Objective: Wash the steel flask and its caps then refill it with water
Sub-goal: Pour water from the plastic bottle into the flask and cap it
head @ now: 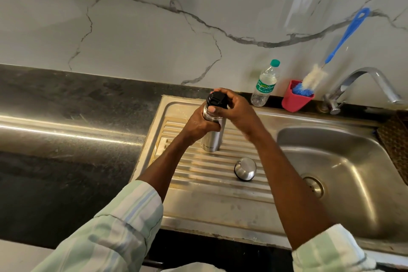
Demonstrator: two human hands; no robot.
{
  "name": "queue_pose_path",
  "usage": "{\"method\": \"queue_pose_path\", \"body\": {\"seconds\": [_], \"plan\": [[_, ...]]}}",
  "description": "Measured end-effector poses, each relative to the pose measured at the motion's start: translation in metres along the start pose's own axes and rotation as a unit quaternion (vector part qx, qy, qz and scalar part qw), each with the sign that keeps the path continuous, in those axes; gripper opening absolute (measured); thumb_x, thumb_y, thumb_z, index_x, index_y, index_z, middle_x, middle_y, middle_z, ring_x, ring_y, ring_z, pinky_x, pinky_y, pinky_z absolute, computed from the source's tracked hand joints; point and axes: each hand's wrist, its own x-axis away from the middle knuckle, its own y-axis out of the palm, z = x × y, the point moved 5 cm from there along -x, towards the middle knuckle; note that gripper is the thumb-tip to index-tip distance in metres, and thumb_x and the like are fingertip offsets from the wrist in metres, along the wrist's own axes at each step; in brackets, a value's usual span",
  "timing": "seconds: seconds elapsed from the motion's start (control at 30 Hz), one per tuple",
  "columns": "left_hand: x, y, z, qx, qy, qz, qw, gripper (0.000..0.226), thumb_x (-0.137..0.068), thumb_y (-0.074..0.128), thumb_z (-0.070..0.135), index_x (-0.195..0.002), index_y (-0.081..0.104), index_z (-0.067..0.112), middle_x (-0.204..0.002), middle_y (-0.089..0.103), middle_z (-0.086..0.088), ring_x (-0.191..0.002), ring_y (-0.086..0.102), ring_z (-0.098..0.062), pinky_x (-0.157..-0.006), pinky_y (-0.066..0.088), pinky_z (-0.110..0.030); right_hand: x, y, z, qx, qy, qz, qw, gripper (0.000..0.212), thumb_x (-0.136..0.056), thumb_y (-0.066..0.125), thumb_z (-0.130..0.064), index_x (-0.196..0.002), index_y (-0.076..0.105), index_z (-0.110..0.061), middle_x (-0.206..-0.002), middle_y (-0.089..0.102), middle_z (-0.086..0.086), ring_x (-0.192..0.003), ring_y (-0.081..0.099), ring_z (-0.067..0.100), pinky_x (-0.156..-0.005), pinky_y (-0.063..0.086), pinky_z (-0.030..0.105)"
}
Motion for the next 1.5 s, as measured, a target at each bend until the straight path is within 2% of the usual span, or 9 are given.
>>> {"method": "queue_pose_path", "body": {"seconds": [0.13, 0.37, 0.47, 0.63, 0.93, 1.07, 1.23, 1.37, 1.5], "plan": [[-0.001, -0.002, 0.002, 0.011, -0.003, -0.012, 1.0, 0.057, -0.061, 0.069, 0.002, -0.115, 0.056, 0.018, -0.101, 0.067, -0.006, -0.09, 0.064, -0.017, -0.079, 0.055, -0.029, -0.01, -0.008, -0.003, -0.032, -0.001, -0.104, 0.994, 0.051, -0.08, 0.075, -0.02, -0.128, 0.06, -0.012, -0.123, 0.067, 0.008, -0.118, 0.061, 0.023, -0.106, 0.046, 0.045], [0.005, 0.004, -0.005, 0.036, 0.043, 0.007, 0.998, 0.056, -0.078, 0.066, -0.015, -0.129, 0.048, -0.005, -0.108, 0.065, -0.023, -0.098, 0.068, -0.022, -0.084, 0.057, -0.03, 0.023, 0.026, 0.0, 0.112, -0.033, 0.167, 0.979, 0.054, -0.086, 0.072, -0.035, -0.134, 0.052, -0.018, -0.115, 0.064, -0.004, -0.103, 0.056, 0.006, -0.077, 0.039, -0.003], [0.005, 0.002, -0.002, 0.036, 0.032, 0.002, 0.999, 0.056, -0.074, 0.068, -0.008, -0.127, 0.052, 0.002, -0.109, 0.064, -0.027, -0.099, 0.067, -0.029, -0.084, 0.057, -0.035, 0.011, 0.017, 0.0, 0.083, -0.021, 0.105, 0.991, 0.056, -0.082, 0.077, -0.033, -0.131, 0.055, -0.018, -0.117, 0.064, -0.004, -0.106, 0.057, 0.008, -0.087, 0.046, 0.008], [0.0, -0.002, 0.004, 0.016, 0.01, -0.026, 0.999, 0.058, -0.063, 0.07, -0.003, -0.113, 0.056, 0.022, -0.099, 0.067, -0.001, -0.087, 0.066, -0.008, -0.078, 0.055, -0.026, -0.011, -0.008, -0.004, -0.046, -0.002, -0.125, 0.991, 0.053, -0.082, 0.074, -0.01, -0.131, 0.057, -0.013, -0.13, 0.062, 0.007, -0.122, 0.058, 0.023, -0.105, 0.046, 0.04], [0.002, 0.001, -0.004, 0.014, 0.039, -0.002, 0.999, 0.054, -0.079, 0.066, -0.016, -0.129, 0.047, -0.008, -0.109, 0.065, -0.021, -0.098, 0.069, -0.02, -0.082, 0.057, -0.028, 0.017, 0.02, -0.003, 0.129, -0.048, 0.176, 0.975, 0.05, -0.086, 0.072, -0.032, -0.131, 0.053, -0.018, -0.11, 0.06, -0.006, -0.098, 0.057, 0.008, -0.076, 0.04, -0.001], [0.013, 0.005, 0.003, 0.028, 0.049, 0.028, 0.998, 0.042, -0.088, 0.063, 0.009, -0.128, 0.05, 0.006, -0.108, 0.068, -0.003, -0.1, 0.069, -0.01, -0.081, 0.054, -0.022, 0.019, 0.04, 0.004, 0.147, -0.037, 0.259, 0.954, 0.066, -0.086, 0.07, -0.045, -0.141, 0.045, -0.017, -0.126, 0.062, 0.005, -0.114, 0.06, 0.018, -0.096, 0.052, 0.028], [0.009, 0.0, 0.0, 0.005, 0.033, -0.005, 0.999, 0.056, -0.078, 0.073, 0.004, -0.128, 0.049, 0.003, -0.11, 0.065, -0.02, -0.104, 0.067, -0.03, -0.087, 0.057, -0.037, 0.021, 0.026, 0.002, 0.096, -0.036, 0.177, 0.979, 0.064, -0.085, 0.072, -0.042, -0.139, 0.048, -0.018, -0.129, 0.061, 0.001, -0.117, 0.056, 0.012, -0.091, 0.042, 0.008], [0.008, -0.005, -0.008, -0.029, 0.005, 0.024, 0.999, 0.08, -0.064, 0.08, 0.012, -0.132, 0.039, 0.01, -0.116, 0.062, -0.016, -0.104, 0.064, -0.031, -0.089, 0.056, -0.045, 0.032, -0.003, 0.027, 0.012, 0.026, 0.189, 0.982, 0.051, -0.091, 0.062, -0.046, -0.132, 0.055, -0.017, -0.126, 0.063, 0.0, -0.114, 0.059, 0.011, -0.102, 0.047, 0.032], [0.016, 0.0, -0.02, -0.022, -0.001, 0.095, 0.995, 0.082, -0.067, 0.087, 0.009, -0.131, 0.035, 0.011, -0.113, 0.06, -0.002, -0.095, 0.064, -0.01, -0.079, 0.053, -0.027, 0.054, -0.016, 0.081, 0.18, 0.15, 0.159, 0.959, 0.047, -0.084, 0.072, -0.043, -0.12, 0.062, -0.015, -0.126, 0.061, 0.003, -0.114, 0.059, 0.018, -0.095, 0.047, 0.031]]}}
